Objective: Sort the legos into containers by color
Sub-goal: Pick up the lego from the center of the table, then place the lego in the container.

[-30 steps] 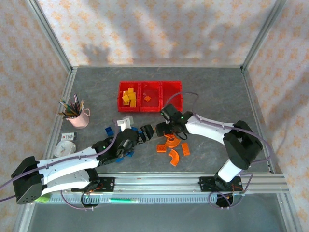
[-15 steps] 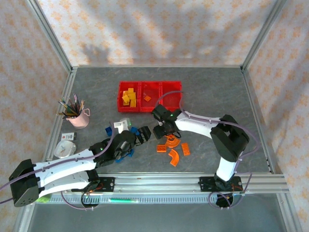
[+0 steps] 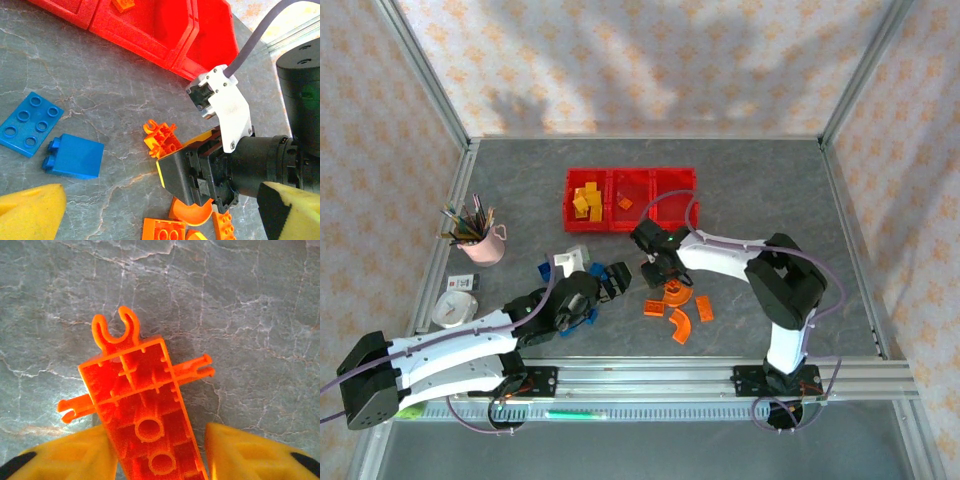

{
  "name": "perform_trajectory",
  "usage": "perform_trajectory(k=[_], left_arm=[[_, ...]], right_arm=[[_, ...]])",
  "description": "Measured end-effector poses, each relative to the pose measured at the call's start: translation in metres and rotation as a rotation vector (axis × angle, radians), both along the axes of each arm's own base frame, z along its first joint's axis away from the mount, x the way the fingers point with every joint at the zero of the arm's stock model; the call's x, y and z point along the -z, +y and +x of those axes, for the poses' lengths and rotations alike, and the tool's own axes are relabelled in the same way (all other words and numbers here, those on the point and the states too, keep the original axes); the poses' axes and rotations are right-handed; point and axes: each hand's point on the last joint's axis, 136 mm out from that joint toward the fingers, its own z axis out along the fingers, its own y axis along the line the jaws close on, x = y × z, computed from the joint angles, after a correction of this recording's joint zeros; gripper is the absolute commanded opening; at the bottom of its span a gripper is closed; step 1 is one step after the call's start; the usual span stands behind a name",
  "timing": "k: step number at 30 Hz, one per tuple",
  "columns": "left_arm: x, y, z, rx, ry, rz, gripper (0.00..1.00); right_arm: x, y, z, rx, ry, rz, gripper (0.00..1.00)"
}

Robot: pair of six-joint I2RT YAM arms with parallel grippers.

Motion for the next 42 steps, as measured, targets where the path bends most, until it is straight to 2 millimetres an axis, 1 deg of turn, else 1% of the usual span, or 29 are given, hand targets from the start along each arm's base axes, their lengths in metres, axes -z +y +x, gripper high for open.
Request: perform_trajectory(k=[8, 11, 14, 17, 21, 23, 26, 27, 28, 30, 32, 37, 40, 42], left_arm=[[0.0, 0.0, 0.0, -0.001, 0.0, 0.0, 0.99], [0.0, 0.0, 0.0, -0.002, -0.001, 0.001, 0.99], [0.0, 0.0, 0.0, -0.002, -0.002, 0.001, 0.99], [-0.001, 0.002, 0.001, -0.012, -0.008, 0.006, 0.99], [-0.004, 0.006, 0.004, -0.023, -0.01, 0.022, 0.99], [-0.009, 0.012, 0.009, -0.041, -0.016, 0.032, 0.99], [-0.02, 0.025, 0.02, -0.083, -0.036, 0.035, 0.99], [-0.022, 0.03, 0.024, -0.097, -0.042, 0.036, 0.99], [-0.025, 0.035, 0.029, -0.112, -0.047, 0.04, 0.99], [-0.028, 0.044, 0.036, -0.134, -0.051, 0.049, 0.99], [-0.031, 0.052, 0.042, -0.152, -0.058, 0.062, 0.99], [-0.037, 0.064, 0.056, -0.17, -0.058, 0.091, 0.99], [-0.032, 0.07, 0.062, -0.177, -0.041, 0.108, 0.99], [-0.027, 0.071, 0.064, -0.175, -0.029, 0.121, 0.99]], right_arm=[[-0.002, 0.002, 0.004, -0.007, -0.012, -0.003, 0.31], [-0.004, 0.003, 0.006, -0.005, -0.017, 0.001, 0.29], [-0.012, 0.01, 0.01, -0.006, -0.028, 0.023, 0.29], [-0.029, 0.02, 0.015, -0.003, -0.047, 0.071, 0.29], [-0.068, 0.039, 0.03, 0.014, -0.107, 0.168, 0.3], [-0.086, 0.047, 0.038, 0.03, -0.136, 0.211, 0.3], [-0.111, 0.057, 0.058, 0.07, -0.179, 0.267, 0.3], [-0.118, 0.06, 0.068, 0.088, -0.196, 0.283, 0.3], [-0.123, 0.064, 0.08, 0.107, -0.212, 0.298, 0.3], [-0.126, 0.068, 0.1, 0.142, -0.232, 0.314, 0.3], [-0.124, 0.073, 0.121, 0.174, -0.247, 0.325, 0.3], [-0.105, 0.081, 0.17, 0.242, -0.267, 0.319, 0.3], [-0.096, 0.086, 0.196, 0.274, -0.285, 0.32, 0.33], [-0.093, 0.087, 0.209, 0.293, -0.3, 0.319, 0.39]])
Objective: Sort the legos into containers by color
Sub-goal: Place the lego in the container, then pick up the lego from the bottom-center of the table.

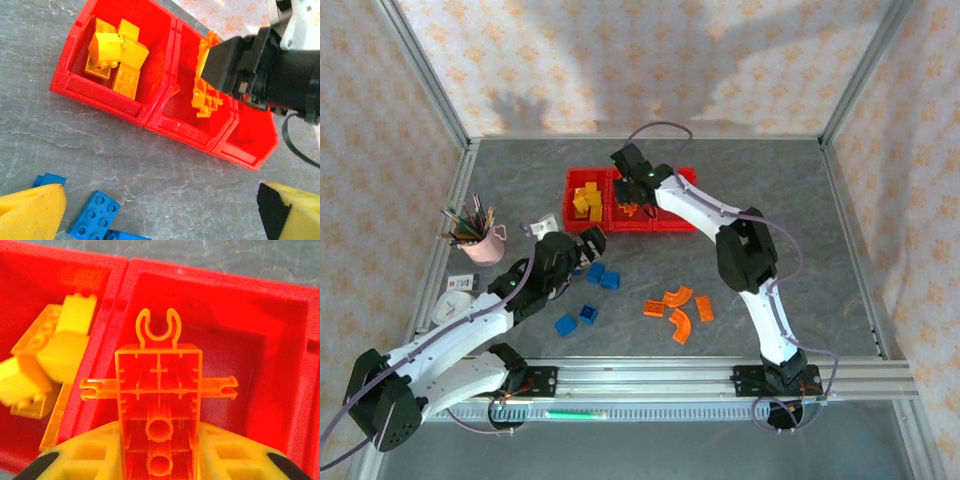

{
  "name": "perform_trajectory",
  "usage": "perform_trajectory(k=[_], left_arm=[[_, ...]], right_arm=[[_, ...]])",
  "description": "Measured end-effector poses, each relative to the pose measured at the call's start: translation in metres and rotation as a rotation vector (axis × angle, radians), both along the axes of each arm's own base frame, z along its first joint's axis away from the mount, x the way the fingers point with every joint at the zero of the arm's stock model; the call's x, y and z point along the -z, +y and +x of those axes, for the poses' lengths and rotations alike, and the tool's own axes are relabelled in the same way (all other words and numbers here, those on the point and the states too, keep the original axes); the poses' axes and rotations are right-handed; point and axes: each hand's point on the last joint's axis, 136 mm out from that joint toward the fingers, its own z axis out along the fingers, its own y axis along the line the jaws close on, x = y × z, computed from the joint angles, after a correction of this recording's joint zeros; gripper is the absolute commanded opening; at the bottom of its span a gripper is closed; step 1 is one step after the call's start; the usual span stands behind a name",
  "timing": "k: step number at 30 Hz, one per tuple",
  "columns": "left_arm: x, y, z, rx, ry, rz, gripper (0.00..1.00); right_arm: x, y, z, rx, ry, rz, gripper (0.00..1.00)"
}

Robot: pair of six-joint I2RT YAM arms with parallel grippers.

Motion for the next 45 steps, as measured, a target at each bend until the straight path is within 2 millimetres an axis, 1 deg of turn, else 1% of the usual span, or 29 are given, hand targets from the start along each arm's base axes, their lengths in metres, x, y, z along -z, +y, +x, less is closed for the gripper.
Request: perform_trajectory(k=[2, 6, 10, 12, 15, 17, 19, 23, 25, 27, 30, 32, 37, 40, 45], left_arm=[[0.004, -0.001, 0.0, 0.012, 0.011, 0.008, 0.99], [0.009, -0.002, 0.002, 0.02, 0.029, 0.016, 0.99], [0.01, -0.003, 0.001, 0.031, 0.034, 0.013, 0.99], [0.01, -0.004, 0.001, 0.038, 0.034, 0.016, 0.99], [0.009, -0.005, 0.0, 0.049, 0.031, 0.015, 0.99], [0.006, -0.007, -0.001, 0.061, 0.026, 0.004, 0.99], [0.003, -0.009, -0.002, 0.074, 0.019, -0.009, 0.99], [-0.002, -0.016, -0.006, 0.11, 0.014, -0.033, 0.99], [-0.004, -0.023, -0.011, 0.137, 0.01, -0.04, 0.99], [-0.006, -0.032, -0.017, 0.17, 0.004, -0.045, 0.99], [-0.008, -0.047, -0.028, 0.229, -0.002, -0.05, 0.99], [-0.005, -0.059, -0.037, 0.268, 0.0, -0.052, 0.99], [0.008, -0.077, -0.055, 0.324, 0.018, -0.054, 0.99], [0.014, -0.085, -0.061, 0.337, 0.028, -0.057, 0.99], [0.02, -0.093, -0.067, 0.341, 0.035, -0.068, 0.99]], right_arm=[[0.003, -0.002, 0.009, 0.018, -0.003, -0.001, 0.4], [0.002, -0.006, 0.017, 0.041, -0.011, -0.003, 0.49], [0.001, -0.007, 0.019, 0.043, -0.012, 0.003, 0.5], [0.001, -0.006, 0.015, 0.033, -0.003, 0.014, 0.52], [0.0, -0.012, -0.001, 0.021, 0.022, 0.029, 0.53], [-0.007, -0.021, -0.019, 0.014, 0.038, 0.042, 0.54], [-0.018, -0.032, -0.036, 0.015, 0.037, 0.057, 0.56], [-0.049, -0.055, -0.068, 0.028, 0.008, 0.106, 0.62], [-0.059, -0.068, -0.082, 0.045, -0.004, 0.12, 0.64], [-0.062, -0.082, -0.097, 0.065, -0.007, 0.124, 0.66], [-0.054, -0.103, -0.12, 0.108, 0.013, 0.117, 0.69], [-0.041, -0.118, -0.137, 0.141, 0.043, 0.11, 0.7], [-0.006, -0.147, -0.174, 0.23, 0.123, 0.087, 0.73], [0.011, -0.153, -0.196, 0.264, 0.164, 0.084, 0.74], [0.039, -0.144, -0.235, 0.293, 0.246, 0.095, 0.75]])
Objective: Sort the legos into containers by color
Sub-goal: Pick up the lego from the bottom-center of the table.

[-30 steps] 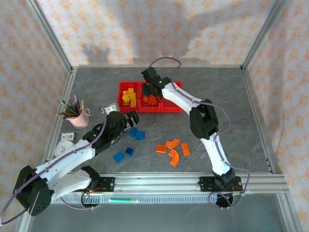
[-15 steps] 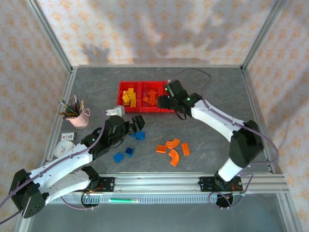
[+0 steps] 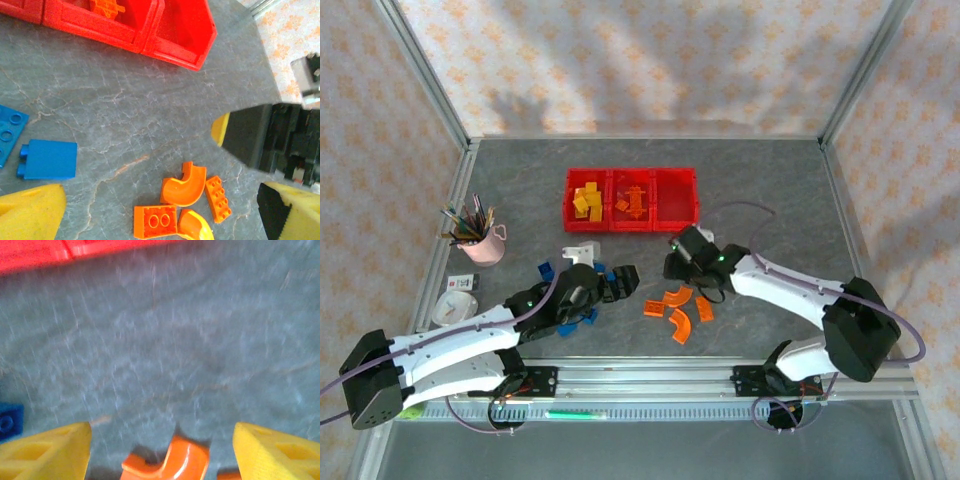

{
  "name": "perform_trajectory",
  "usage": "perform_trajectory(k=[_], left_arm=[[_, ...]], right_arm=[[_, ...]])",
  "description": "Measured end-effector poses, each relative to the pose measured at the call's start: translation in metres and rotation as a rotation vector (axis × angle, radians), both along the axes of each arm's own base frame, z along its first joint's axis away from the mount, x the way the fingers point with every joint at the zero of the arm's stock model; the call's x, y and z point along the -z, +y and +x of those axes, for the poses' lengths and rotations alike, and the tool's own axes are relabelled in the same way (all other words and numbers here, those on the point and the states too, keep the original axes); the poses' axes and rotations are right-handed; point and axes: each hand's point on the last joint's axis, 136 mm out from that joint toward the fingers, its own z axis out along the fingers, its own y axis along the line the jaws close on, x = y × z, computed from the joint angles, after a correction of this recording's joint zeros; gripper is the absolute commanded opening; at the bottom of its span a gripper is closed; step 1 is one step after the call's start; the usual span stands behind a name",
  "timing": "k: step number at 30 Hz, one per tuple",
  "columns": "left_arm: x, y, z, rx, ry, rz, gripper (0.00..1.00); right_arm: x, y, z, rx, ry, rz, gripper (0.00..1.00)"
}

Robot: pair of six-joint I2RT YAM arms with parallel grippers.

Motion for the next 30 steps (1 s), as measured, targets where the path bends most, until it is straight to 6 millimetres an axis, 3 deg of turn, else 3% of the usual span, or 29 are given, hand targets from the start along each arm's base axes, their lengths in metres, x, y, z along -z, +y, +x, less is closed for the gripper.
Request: perform_trajectory(k=[5, 11, 21, 30], left_arm=[[0.001, -0.006, -0.004, 0.001, 0.005, -0.013, 0.99], [0.006, -0.005, -0.007, -0.007, 0.013, -0.019, 0.99], [0.007, 0.001, -0.007, -0.035, 0.009, -0.03, 0.99], [-0.003, 0.011, -0.006, -0.074, -0.015, -0.052, 0.99]], right_arm=[[0.02, 0.004, -0.026, 0.07, 0.052, 0.018, 0.75], [0.027, 0.008, -0.034, 0.143, 0.053, 0.035, 0.75], [0.046, 0.01, -0.031, 0.19, 0.07, -0.003, 0.75], [0.036, 0.037, -0.005, 0.177, 0.022, 0.001, 0.68]])
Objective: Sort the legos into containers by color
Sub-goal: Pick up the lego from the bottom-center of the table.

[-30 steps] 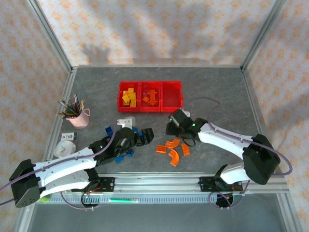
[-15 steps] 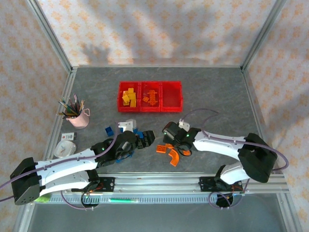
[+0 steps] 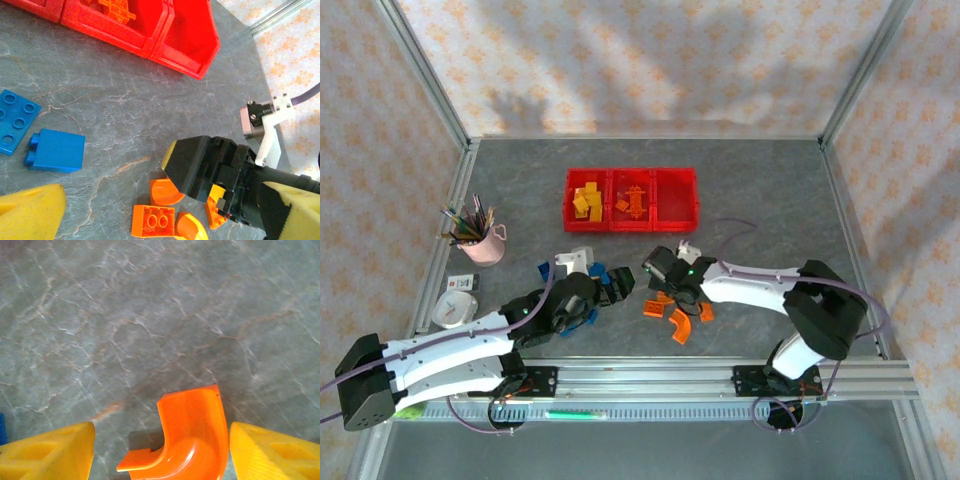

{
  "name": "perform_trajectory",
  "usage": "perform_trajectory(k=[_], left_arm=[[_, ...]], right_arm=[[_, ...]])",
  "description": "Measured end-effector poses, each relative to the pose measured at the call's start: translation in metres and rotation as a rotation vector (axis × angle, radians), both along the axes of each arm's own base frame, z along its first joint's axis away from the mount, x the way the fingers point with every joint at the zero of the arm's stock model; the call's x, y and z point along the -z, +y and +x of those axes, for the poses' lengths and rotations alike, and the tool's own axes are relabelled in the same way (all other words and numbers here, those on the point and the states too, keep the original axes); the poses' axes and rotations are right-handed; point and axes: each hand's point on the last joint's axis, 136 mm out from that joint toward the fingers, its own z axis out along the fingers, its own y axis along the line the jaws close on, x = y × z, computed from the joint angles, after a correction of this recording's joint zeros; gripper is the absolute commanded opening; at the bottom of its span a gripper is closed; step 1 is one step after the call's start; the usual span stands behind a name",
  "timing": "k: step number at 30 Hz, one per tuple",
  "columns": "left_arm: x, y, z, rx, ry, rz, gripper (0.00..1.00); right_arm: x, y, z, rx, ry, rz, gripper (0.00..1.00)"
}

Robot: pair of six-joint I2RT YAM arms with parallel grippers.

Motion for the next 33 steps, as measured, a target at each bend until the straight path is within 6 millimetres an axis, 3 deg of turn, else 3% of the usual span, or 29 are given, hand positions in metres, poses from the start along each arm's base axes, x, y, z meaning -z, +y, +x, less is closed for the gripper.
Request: perform_trajectory(k=[13, 26, 33], left_arm=[[0.002, 0.005, 0.0, -0.018, 0.003, 0.017, 0.99], [0.002, 0.005, 0.0, -0.018, 0.002, 0.017, 0.99], [0.002, 0.005, 0.0, -0.019, 0.002, 0.018, 0.99]], right_arm=[[0.023, -0.007, 0.0, -0.052, 0.04, -0.119, 0.56], [0.025, -0.011, 0.002, -0.103, 0.057, -0.193, 0.38], [0.02, -0.011, 0.012, -0.112, 0.038, -0.19, 0.33]])
